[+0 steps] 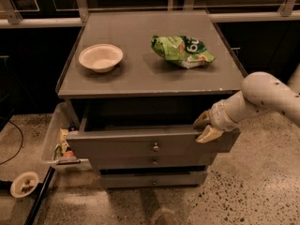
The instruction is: Open top drawer
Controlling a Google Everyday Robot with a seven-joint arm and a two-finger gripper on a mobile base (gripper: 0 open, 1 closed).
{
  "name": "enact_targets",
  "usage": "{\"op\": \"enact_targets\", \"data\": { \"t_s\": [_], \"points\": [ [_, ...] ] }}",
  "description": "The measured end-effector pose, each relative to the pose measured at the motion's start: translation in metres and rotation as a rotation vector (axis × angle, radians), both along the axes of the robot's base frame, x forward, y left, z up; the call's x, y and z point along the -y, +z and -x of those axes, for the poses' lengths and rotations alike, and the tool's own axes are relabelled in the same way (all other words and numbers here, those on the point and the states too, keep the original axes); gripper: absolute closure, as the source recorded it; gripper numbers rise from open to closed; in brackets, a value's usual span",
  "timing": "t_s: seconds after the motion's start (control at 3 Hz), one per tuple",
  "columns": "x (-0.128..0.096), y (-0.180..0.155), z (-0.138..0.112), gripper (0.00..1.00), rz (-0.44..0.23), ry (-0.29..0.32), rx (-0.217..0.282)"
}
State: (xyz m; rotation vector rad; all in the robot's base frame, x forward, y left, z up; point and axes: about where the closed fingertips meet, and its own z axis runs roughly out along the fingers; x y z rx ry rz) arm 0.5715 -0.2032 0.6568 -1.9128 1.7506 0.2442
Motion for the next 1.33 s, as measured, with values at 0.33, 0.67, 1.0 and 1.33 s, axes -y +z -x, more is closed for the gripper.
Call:
{"op": "enact_targets", "data": {
  "t_s": [0.33, 0.67, 1.0, 1.33],
  "points": [
    [0.008, -0.01, 0.021, 0.19, -0.028, 0.002, -0.026],
    [0.018, -0.008, 0.052, 0.34, -0.04, 0.007, -0.037],
    [0.024, 0.001, 0.076, 0.57, -0.043, 0.015, -0.036],
    [0.027, 0.004, 0.088, 0.8, -0.05, 0.018, -0.043]
  ]
}}
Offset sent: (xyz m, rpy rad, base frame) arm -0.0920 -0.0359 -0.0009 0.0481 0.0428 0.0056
